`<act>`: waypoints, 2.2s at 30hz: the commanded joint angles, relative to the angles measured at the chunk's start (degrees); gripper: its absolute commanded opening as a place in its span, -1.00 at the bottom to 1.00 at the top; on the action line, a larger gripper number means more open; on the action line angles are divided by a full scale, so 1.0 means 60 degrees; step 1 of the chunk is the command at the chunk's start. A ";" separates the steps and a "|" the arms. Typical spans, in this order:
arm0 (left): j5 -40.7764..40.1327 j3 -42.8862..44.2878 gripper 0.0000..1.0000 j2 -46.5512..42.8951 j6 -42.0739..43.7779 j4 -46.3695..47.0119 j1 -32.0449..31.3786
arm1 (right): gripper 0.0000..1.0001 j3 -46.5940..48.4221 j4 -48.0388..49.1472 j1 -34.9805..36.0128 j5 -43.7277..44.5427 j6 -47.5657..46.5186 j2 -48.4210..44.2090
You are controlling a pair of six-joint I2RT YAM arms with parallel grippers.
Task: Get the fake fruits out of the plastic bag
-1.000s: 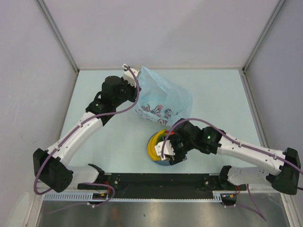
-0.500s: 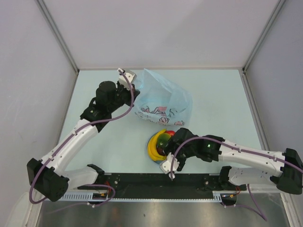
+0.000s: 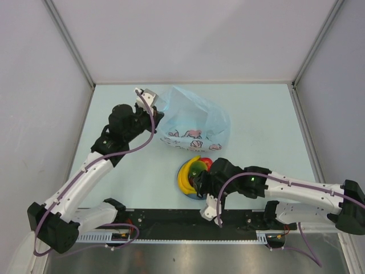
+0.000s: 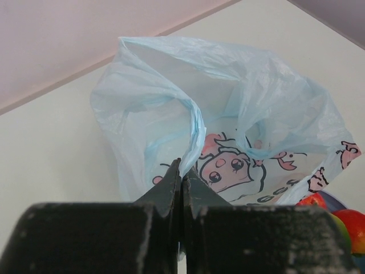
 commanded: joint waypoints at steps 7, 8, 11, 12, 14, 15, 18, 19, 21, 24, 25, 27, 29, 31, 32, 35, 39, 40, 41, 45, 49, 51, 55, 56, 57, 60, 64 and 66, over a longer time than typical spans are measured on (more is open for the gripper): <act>0.0346 -0.0146 -0.94 -0.0721 -0.0195 0.0218 0.0344 | 0.17 0.0007 -0.0123 -0.0107 -0.0269 -0.1615 0.1094; 0.0346 -0.0175 -0.94 -0.0794 -0.0209 0.0233 0.0402 | 0.16 -0.0007 -0.0109 -0.0121 -0.0180 -0.1644 0.1196; 0.0448 -0.0292 -0.94 -0.0867 -0.0473 0.0247 0.0534 | 0.13 0.0007 -0.0109 -0.0121 0.0172 -0.1718 0.1402; 0.0478 -0.0307 -0.94 -0.0940 -0.0531 0.0233 0.0563 | 0.13 0.0007 -0.0079 -0.0150 0.0172 -0.1674 0.1402; 0.0522 -0.0380 -0.94 -0.0970 -0.0604 0.0247 0.0637 | 0.13 -0.0007 -0.0036 -0.0151 0.0128 -0.1674 0.1402; 0.0580 -0.0409 -0.94 -0.1028 -0.0663 0.0233 0.0652 | 0.13 -0.0007 0.0008 -0.0151 0.0085 -0.1674 0.1417; 0.0639 -0.0483 -0.93 -0.1072 -0.0736 0.0204 0.0725 | 0.13 0.0007 0.0141 -0.0151 0.0070 -0.1630 0.1432; 0.0654 -0.0512 -0.93 -0.1116 -0.0736 0.0189 0.0754 | 0.13 0.0007 0.0141 -0.0151 0.0026 -0.1587 0.1432; 0.0668 -0.0541 -0.93 -0.1131 -0.0751 0.0175 0.0769 | 0.13 0.0051 0.0126 -0.0151 -0.0280 -0.1513 0.1242; 0.0683 -0.0600 -0.93 -0.1131 -0.0780 0.0233 0.0783 | 0.14 0.0081 -0.0370 -0.0005 -0.0530 -0.1513 0.0934; 0.0698 -0.0600 -0.93 -0.1117 -0.0795 0.0233 0.0783 | 0.14 0.0066 -0.0590 0.0126 -0.0546 -0.1513 0.0876; 0.0756 -0.0615 -0.94 -0.1087 -0.0853 0.0262 0.0798 | 0.12 0.0081 -0.1278 0.0201 -0.0589 -0.1484 0.0729; 0.0800 -0.0615 -0.93 -0.1073 -0.0883 0.0277 0.0783 | 0.11 -0.0007 -0.1602 0.0274 -0.0604 -0.1396 0.0626; 0.0800 -0.0658 -0.93 -0.1058 -0.0897 0.0335 0.0783 | 0.11 -0.0124 -0.1632 0.0332 -0.0561 -0.1337 0.0465; 0.0786 -0.0673 -0.92 -0.1043 -0.0912 0.0365 0.0798 | 0.12 -0.0182 -0.1588 0.0391 -0.0531 -0.1323 0.0450; 0.0873 -0.0659 -0.92 -0.1029 -0.1014 0.0379 0.0827 | 0.12 -0.0372 -0.1267 0.0450 -0.0166 -0.1118 0.0596; 0.0918 -0.0615 -0.92 -0.0985 -0.1088 0.0350 0.0886 | 0.12 -0.0549 -0.0886 0.0435 0.0201 -0.1000 0.0860; 0.0932 -0.0600 -0.92 -0.0985 -0.1088 0.0336 0.0886 | 0.11 -0.0578 -0.0856 0.0435 0.0230 -0.0971 0.0904; 0.0918 -0.0615 -0.92 -0.0985 -0.1103 0.0350 0.0901 | 0.11 -0.0622 -0.0812 0.0406 0.0245 -0.0956 0.0948; 0.0947 -0.0629 -0.92 -0.0999 -0.1161 0.0350 0.0974 | 0.11 -0.0725 -0.0578 0.0333 0.0450 -0.0825 0.1182; 0.1020 -0.0673 -0.92 -0.0970 -0.1220 0.0394 0.0989 | 0.13 -0.0798 -0.0518 0.0259 0.0509 -0.0795 0.1197; 0.1064 -0.0673 -0.92 -0.0956 -0.1220 0.0394 0.0988 | 0.14 -0.0842 -0.0489 0.0245 0.0523 -0.0810 0.1183; 0.1064 -0.0659 -0.92 -0.0926 -0.1234 0.0423 0.0989 | 0.18 -0.0974 -0.0314 0.0201 0.0626 -0.0781 0.1212; 0.1064 -0.0659 -0.92 -0.0941 -0.1220 0.0423 0.1003 | 0.18 -0.1003 -0.0255 0.0201 0.0626 -0.0751 0.1241; 0.1078 -0.0659 -0.92 -0.0941 -0.1220 0.0423 0.1003 | 0.19 -0.1018 -0.0182 0.0201 0.0655 -0.0751 0.1256; 0.1079 -0.0702 -0.92 -0.0970 -0.1220 0.0394 0.1018 | 0.21 -0.1032 -0.0138 0.0142 0.0685 -0.0780 0.1300; 0.1122 -0.0747 -0.92 -0.0985 -0.1249 0.0423 0.1018 | 0.32 -0.1047 -0.0079 0.0040 0.0641 -0.0766 0.1256; 0.1123 -0.0747 -0.92 -0.1014 -0.1264 0.0438 0.1033 | 0.49 -0.1047 0.0008 0.0011 0.0612 -0.0707 0.1140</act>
